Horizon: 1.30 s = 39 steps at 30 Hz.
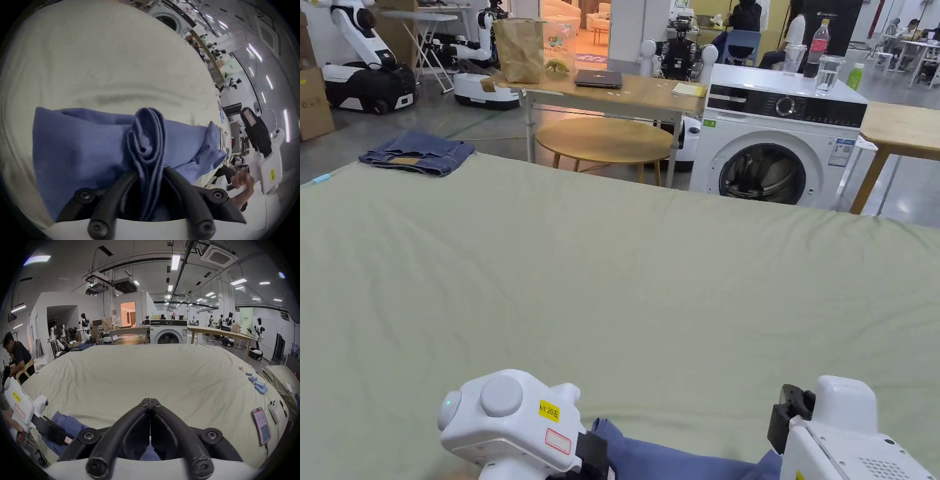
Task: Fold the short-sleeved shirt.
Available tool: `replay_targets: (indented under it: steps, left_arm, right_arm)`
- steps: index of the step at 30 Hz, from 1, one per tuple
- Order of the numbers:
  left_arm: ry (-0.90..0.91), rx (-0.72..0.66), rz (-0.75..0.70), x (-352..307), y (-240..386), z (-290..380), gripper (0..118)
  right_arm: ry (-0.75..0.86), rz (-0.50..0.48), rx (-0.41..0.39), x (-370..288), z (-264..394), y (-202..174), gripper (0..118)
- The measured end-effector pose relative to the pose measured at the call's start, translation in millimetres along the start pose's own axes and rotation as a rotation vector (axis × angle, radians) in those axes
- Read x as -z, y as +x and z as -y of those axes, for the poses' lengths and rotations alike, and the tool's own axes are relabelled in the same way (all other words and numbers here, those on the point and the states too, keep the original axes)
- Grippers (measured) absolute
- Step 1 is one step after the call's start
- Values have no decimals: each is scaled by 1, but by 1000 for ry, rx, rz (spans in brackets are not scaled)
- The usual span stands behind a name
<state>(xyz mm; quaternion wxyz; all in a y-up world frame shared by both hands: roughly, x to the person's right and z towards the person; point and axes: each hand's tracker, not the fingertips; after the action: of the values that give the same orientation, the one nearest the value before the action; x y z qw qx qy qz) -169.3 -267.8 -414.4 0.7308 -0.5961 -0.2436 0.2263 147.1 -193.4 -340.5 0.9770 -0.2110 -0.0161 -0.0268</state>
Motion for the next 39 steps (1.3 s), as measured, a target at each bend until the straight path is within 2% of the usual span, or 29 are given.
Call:
replay_targets:
  steps: [3,8,10,11,12,15,19,23,26,29,34,35,37,39]
  left_arm:
    - [3,-14,95,-7,0,0,55]
    - [9,88,82,-31,25,5,56]
    - [24,84,145,-46,26,5,56]
    - [44,77,179,-54,27,5,55]
    - [62,80,203,-62,30,5,49]
    - [104,127,197,-80,32,4,20]
    - [134,146,98,-81,27,1,11]
    - [87,159,-34,-54,17,5,6]
    - [6,101,89,-27,10,14,6]
    - [-55,104,213,-3,13,25,6]
    - [-71,89,181,34,18,35,5]
    - [-73,53,232,40,17,35,5]
    - [-67,30,243,50,16,37,4]
    - [-55,94,178,57,22,39,0]
  right_arm:
    - [-8,6,9,2,2,3,0]
    - [-20,6,19,4,4,6,0]
    - [-20,4,20,3,4,6,0]
    - [-20,2,20,2,4,6,0]
    - [-19,2,19,1,4,6,0]
    - [-17,1,21,1,4,8,0]
    - [-16,-3,32,0,3,9,0]
    - [-10,-4,35,-2,1,8,0]
    - [-9,-4,31,-3,1,9,0]
    - [-10,-3,30,-4,2,10,0]
    - [-16,3,28,-5,5,13,0]
    - [-19,5,30,-4,6,14,0]
    - [-26,10,36,-4,8,16,0]
    - [-33,13,41,-4,10,18,0]
